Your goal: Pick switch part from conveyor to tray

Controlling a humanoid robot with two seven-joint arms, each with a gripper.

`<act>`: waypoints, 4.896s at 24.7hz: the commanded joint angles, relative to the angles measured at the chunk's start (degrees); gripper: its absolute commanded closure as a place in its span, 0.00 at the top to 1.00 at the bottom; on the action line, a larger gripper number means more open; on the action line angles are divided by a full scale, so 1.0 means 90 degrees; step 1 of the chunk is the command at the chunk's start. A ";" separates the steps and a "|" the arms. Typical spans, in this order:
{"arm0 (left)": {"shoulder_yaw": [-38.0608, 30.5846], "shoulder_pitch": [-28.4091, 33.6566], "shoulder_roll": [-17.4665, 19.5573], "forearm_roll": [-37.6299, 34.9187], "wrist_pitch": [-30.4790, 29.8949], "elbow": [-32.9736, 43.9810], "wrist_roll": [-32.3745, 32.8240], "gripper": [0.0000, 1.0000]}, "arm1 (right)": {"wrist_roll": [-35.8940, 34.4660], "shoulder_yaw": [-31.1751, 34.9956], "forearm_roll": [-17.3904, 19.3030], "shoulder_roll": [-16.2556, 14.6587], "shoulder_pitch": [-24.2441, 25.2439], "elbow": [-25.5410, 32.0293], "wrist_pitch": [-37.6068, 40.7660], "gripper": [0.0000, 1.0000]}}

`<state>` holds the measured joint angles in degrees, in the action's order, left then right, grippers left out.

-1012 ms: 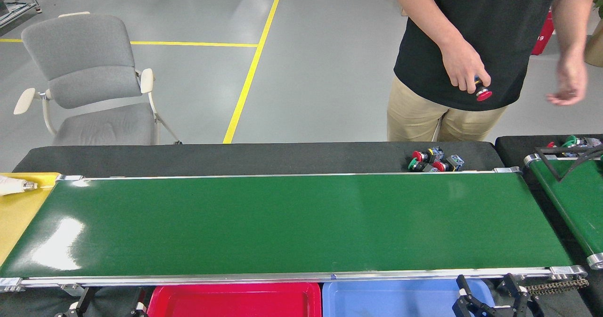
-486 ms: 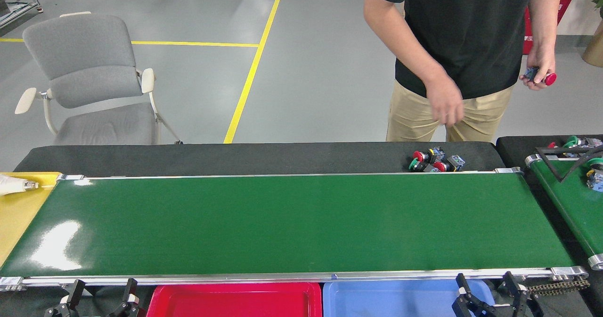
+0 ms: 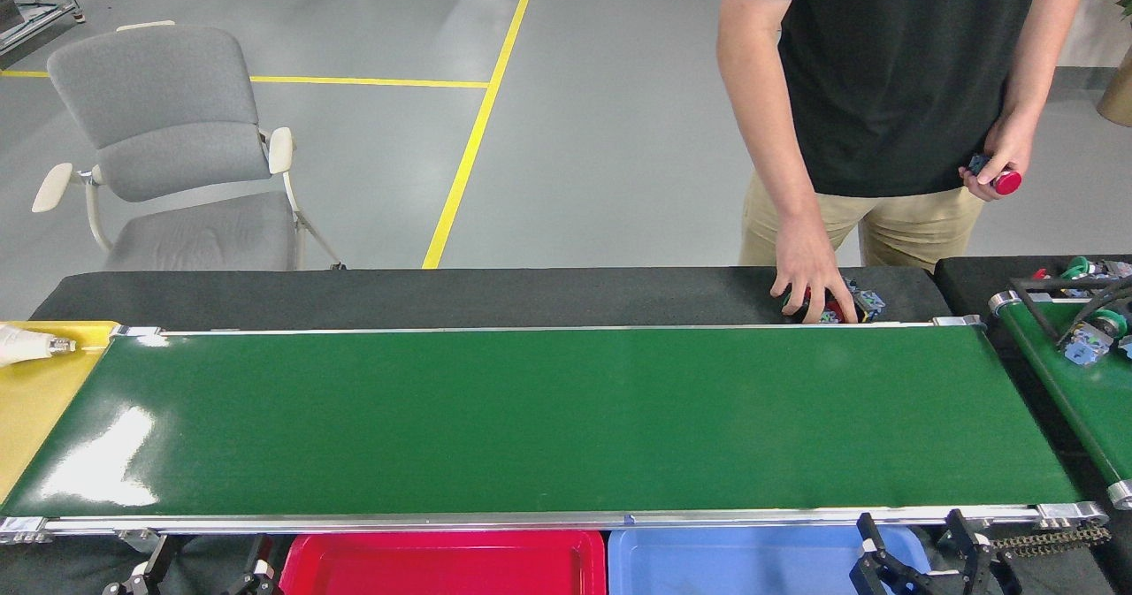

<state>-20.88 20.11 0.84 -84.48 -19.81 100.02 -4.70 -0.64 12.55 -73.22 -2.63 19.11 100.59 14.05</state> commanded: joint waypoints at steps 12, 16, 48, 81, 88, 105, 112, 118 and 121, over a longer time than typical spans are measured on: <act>-0.0044 -0.0038 0.0063 0.0051 0.0004 0.0078 -0.0073 1.00 | 0.0237 0.0032 0.0020 -0.0021 -0.0101 0.0092 -0.0018 1.00; -0.0044 -0.0038 0.0063 0.0041 -0.0113 0.0087 -0.0054 1.00 | 0.0237 0.0022 0.0020 -0.0069 -0.0189 0.0083 0.0030 1.00; -0.0014 0.0002 0.0044 0.0011 -0.0084 0.0048 -0.0005 1.00 | 0.0598 0.0569 0.0059 -0.0030 -0.0551 -0.0093 -0.0018 1.00; 0.0034 -0.0057 0.0083 0.0011 -0.0094 0.0048 0.0005 1.00 | 0.1741 -0.0535 -0.0254 -0.0235 -0.2513 -0.1783 -0.0038 1.00; 0.0025 -0.0057 0.0083 0.0011 -0.0094 0.0039 0.0005 1.00 | 0.1741 -0.0974 -0.0371 -0.0235 -0.2816 -0.2105 -0.0038 0.37; 0.0025 -0.0028 0.0073 0.0002 -0.0084 0.0048 0.0005 1.00 | 0.1682 -0.3367 -0.0312 -0.0138 -0.2640 -0.0855 0.0851 0.08; 0.0025 -0.0096 0.0053 -0.0018 -0.0025 0.0029 0.0083 1.00 | 0.1584 -0.5193 -0.0351 -0.0030 -0.2709 -0.0874 0.0860 1.00; 0.0015 -0.0086 0.0044 -0.0018 -0.0025 0.0019 0.0122 1.00 | 0.1331 -0.4548 -0.0234 -0.0001 -0.2513 -0.0640 0.0841 1.00; 0.0015 -0.0077 0.0034 -0.0008 -0.0025 0.0029 0.0122 1.00 | 0.0715 -0.3425 -0.0068 0.0018 -0.1791 -0.0279 0.0792 1.00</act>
<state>-20.54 19.55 1.03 -84.51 -20.15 99.69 -3.44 9.07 -20.64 -74.31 -2.66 2.82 96.26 21.88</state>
